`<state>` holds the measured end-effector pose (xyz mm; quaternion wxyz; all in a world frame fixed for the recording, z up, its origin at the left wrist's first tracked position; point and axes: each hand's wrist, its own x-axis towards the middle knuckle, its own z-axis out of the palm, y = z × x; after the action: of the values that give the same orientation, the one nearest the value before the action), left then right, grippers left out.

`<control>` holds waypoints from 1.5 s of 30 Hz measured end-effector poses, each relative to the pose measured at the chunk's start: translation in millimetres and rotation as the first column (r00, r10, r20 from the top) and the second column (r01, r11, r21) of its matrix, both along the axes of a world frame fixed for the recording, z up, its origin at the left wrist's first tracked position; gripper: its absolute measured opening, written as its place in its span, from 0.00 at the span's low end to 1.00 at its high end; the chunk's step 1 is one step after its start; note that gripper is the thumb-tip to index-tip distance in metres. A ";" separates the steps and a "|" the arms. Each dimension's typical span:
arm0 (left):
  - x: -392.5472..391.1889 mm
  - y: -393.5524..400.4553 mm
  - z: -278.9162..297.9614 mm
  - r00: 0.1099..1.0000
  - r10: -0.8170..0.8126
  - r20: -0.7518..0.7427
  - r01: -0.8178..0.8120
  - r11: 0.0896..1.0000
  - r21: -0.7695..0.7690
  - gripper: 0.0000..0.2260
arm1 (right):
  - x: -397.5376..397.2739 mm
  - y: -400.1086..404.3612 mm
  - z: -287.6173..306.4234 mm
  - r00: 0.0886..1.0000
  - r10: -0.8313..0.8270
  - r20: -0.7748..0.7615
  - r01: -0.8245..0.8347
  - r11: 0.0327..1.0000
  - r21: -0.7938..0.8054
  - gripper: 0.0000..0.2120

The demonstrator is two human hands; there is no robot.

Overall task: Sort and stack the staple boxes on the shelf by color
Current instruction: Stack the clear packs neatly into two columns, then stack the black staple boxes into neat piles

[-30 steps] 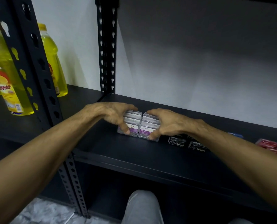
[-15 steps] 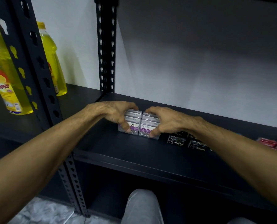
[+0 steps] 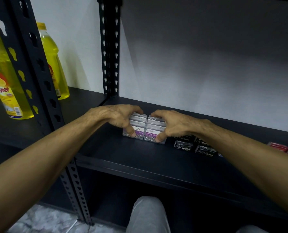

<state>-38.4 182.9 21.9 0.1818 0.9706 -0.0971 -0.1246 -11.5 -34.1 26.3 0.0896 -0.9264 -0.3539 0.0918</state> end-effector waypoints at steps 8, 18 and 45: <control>-2.0 -0.7 1.7 1.000 0.008 -0.030 -0.008 1.000 0.008 0.46 | 1.6 -1.4 -1.2 1.000 0.007 0.006 -0.007 1.000 -0.011 0.45; -17.7 -3.5 22.9 0.999 0.046 -0.011 -0.046 0.999 0.003 0.52 | -4.8 -27.0 12.2 0.999 -0.026 0.027 0.025 0.999 0.047 0.46; -38.8 -168.2 -21.8 0.904 -0.193 0.381 0.085 0.956 0.282 0.11 | -48.2 -154.8 -16.2 0.976 -0.171 0.132 0.165 0.985 0.060 0.13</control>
<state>-77.2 14.7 0.1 0.0201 0.9811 -0.1848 0.0543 -59.7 -188.9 10.1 0.0950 -0.9547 -0.2816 0.0119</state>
